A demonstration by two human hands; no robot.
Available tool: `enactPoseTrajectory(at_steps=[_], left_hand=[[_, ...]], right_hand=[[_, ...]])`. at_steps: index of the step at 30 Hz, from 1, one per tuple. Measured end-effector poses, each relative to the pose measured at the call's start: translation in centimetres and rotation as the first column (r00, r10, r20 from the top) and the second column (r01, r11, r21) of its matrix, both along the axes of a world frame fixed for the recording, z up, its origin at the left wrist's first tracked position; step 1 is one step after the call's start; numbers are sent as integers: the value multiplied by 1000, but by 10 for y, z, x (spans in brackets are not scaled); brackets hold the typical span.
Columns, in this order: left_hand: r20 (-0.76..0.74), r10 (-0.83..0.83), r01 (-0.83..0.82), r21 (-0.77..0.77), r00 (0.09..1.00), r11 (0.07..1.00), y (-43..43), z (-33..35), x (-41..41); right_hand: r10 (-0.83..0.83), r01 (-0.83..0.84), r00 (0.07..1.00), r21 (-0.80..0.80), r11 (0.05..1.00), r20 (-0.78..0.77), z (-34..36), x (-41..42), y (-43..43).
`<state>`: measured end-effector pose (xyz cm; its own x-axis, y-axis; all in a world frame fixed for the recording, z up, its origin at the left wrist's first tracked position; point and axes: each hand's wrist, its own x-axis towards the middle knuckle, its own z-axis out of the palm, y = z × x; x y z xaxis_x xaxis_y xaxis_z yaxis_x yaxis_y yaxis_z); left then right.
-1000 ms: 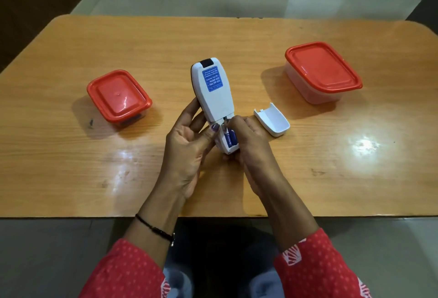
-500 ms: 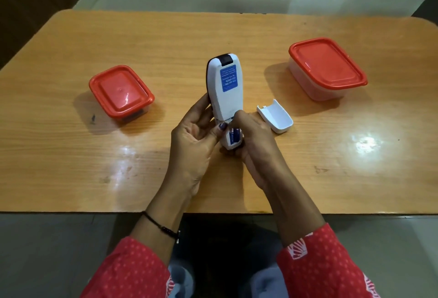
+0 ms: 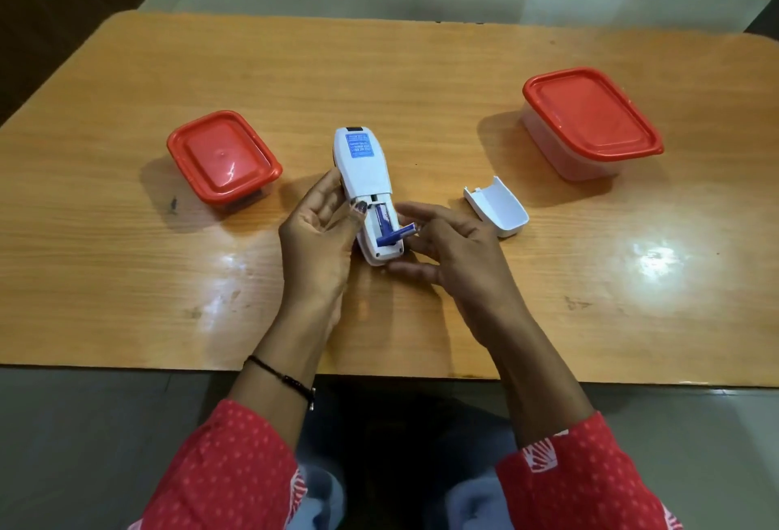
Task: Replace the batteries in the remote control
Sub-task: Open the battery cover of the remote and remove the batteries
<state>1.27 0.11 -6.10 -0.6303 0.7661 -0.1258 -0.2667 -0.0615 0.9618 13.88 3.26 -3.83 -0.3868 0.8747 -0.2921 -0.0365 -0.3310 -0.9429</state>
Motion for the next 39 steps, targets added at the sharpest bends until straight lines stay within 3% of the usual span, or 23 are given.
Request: enactPoseTrajectory(at_steps=[3, 5, 7, 11, 15, 19, 25, 28, 33, 37, 39], left_hand=[[-23, 1, -2, -35, 1000, 999, 1, -1, 2], [-43, -20, 18, -61, 999, 998, 1, -1, 3], [-78, -50, 43, -86, 996, 995, 1, 0, 3], [-131, -84, 69, -111, 988, 991, 1, 0, 4], [-166, -89, 67, -135, 982, 989, -1, 0, 4], [-205, -96, 63, -161, 974, 985, -2, 0, 3], [-255, -110, 68, -171, 961, 983, -2, -2, 2], [-276, -126, 78, -178, 953, 981, -2, -5, 2], [-353, -170, 99, -212, 920, 972, -2, -10, -2], [-448, -306, 203, -263, 840, 943, -7, -10, -8], [-522, -400, 256, -327, 753, 910, -10, -9, -10]], right_hand=[[-47, 33, 994, -133, 991, -102, -1, 1, 1], [-41, 26, 992, -126, 992, -118, -3, 3, 1], [-27, 26, 999, -45, 999, -30, -7, 5, 1], [-150, 55, 940, 301, 952, 305, -17, 11, 4], [-288, 81, 866, 454, 887, 408, -20, 18, 6], [-287, 1, 818, 498, 867, 499, -20, 17, 5], [-89, -336, 724, 461, 821, 684, -17, 18, 4], [-154, -326, 683, 487, 811, 714, -18, 21, 5], [-345, -142, 673, 572, 808, 655, -18, 23, 4], [-353, -135, 690, 591, 795, 632, -20, 19, 3], [-380, -120, 724, 648, 752, 575, -19, 13, 3]])
